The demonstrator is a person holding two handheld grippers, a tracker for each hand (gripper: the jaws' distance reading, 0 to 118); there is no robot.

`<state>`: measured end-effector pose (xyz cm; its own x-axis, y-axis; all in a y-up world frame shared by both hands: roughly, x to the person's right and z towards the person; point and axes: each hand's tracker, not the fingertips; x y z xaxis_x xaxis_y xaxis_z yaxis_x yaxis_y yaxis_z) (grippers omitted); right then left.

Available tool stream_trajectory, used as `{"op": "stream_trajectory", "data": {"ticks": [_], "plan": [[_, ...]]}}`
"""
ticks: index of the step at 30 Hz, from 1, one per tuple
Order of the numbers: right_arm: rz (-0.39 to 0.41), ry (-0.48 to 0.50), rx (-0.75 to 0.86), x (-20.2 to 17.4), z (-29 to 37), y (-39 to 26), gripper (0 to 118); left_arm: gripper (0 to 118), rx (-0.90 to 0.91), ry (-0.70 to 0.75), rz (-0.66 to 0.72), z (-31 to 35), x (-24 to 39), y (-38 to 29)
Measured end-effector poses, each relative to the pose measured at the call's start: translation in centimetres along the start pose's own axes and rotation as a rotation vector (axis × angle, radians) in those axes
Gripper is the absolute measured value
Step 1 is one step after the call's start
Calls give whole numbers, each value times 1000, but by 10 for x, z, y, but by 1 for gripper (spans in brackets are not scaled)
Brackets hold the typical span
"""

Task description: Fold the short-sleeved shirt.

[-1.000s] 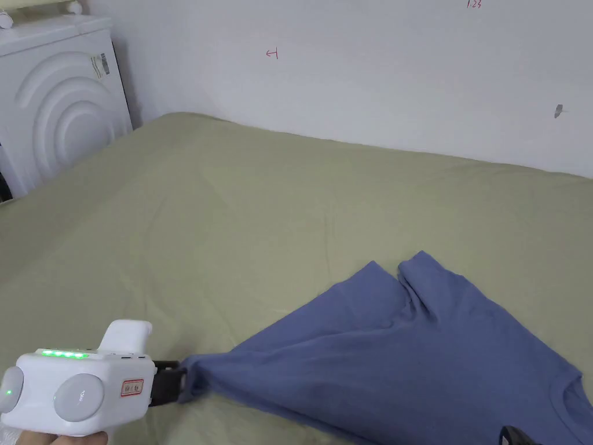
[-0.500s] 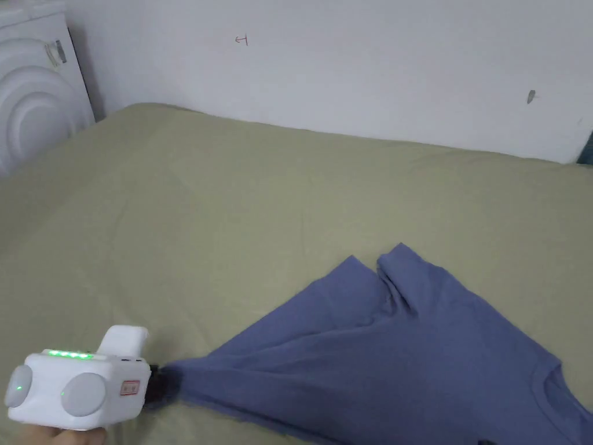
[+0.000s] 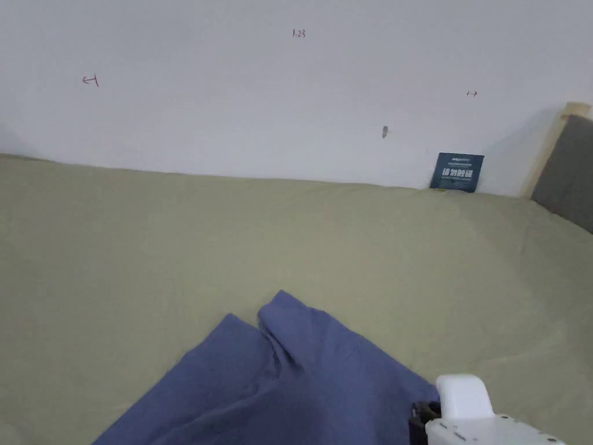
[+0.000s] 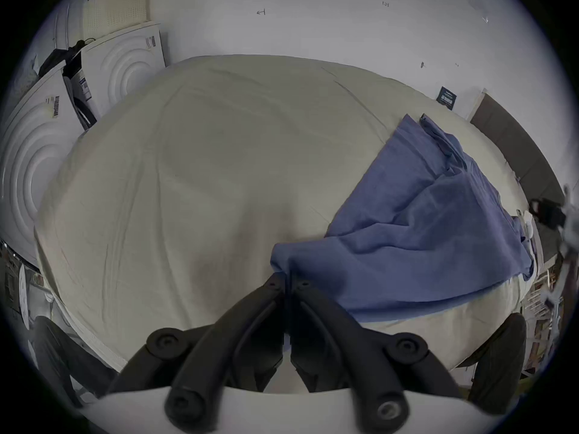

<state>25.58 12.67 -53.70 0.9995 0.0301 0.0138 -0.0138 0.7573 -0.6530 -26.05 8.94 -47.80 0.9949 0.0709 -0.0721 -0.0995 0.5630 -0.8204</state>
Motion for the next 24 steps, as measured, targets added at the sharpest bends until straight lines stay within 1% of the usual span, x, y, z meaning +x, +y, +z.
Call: {"op": "stream_trajectory", "data": {"ticks": [1, 3, 6, 7, 8, 9, 10, 11, 12, 13, 14, 15, 18, 21, 22, 23, 24], "plan": [[-11, 33, -21, 7, -19, 13, 3, 0, 1, -3, 2, 0, 2, 1], [-12, 49, -58, 13, -55, 38, 3, 0, -1, -1, 6, 1, 5, 2], [-9, 100, -116, 18, -104, 69, 3, 0, -3, 0, -2, 4, 7, 7], [-9, 130, -146, 19, -119, 77, 6, 0, -2, 4, -7, 5, 7, 7], [-5, 128, -141, 19, -131, 85, 16, 0, -4, 3, -7, 5, 6, 9], [7, 162, -163, 19, -141, 91, 58, 0, -7, 0, -5, 5, 5, 11], [20, 163, -192, 19, -152, 98, 93, 0, -10, -2, 0, 6, 5, 11], [13, 155, -219, 19, -161, 102, 109, 0, -10, -2, 2, 6, 5, 10], [11, 150, -239, 17, -170, 106, 111, 0, -14, -3, 4, 2, 0, 11], [15, 192, -249, 17, -177, 109, 111, 0, -16, -1, -2, 0, -4, 11], [25, 197, -266, 17, -182, 109, 111, 0, -16, 1, -7, 0, -3, 11], [39, 179, -296, 14, -189, 109, 111, 0, -17, 5, -12, -1, -2, 11], [119, 139, -341, 8, -207, 103, 111, 0, -19, 9, -17, -1, -1, 12], [138, 110, -393, 8, -218, 95, 110, 0, -23, 13, -19, -4, -1, 13], [131, 121, -378, 10, -217, 91, 110, 0, -24, 16, -22, -4, -1, 13], [123, 127, -355, 10, -209, 93, 107, 0, -27, 16, -23, -4, -1, 13], [114, 147, -345, 11, -202, 95, 87, 0, -32, 15, -23, -4, -1, 13]]}}
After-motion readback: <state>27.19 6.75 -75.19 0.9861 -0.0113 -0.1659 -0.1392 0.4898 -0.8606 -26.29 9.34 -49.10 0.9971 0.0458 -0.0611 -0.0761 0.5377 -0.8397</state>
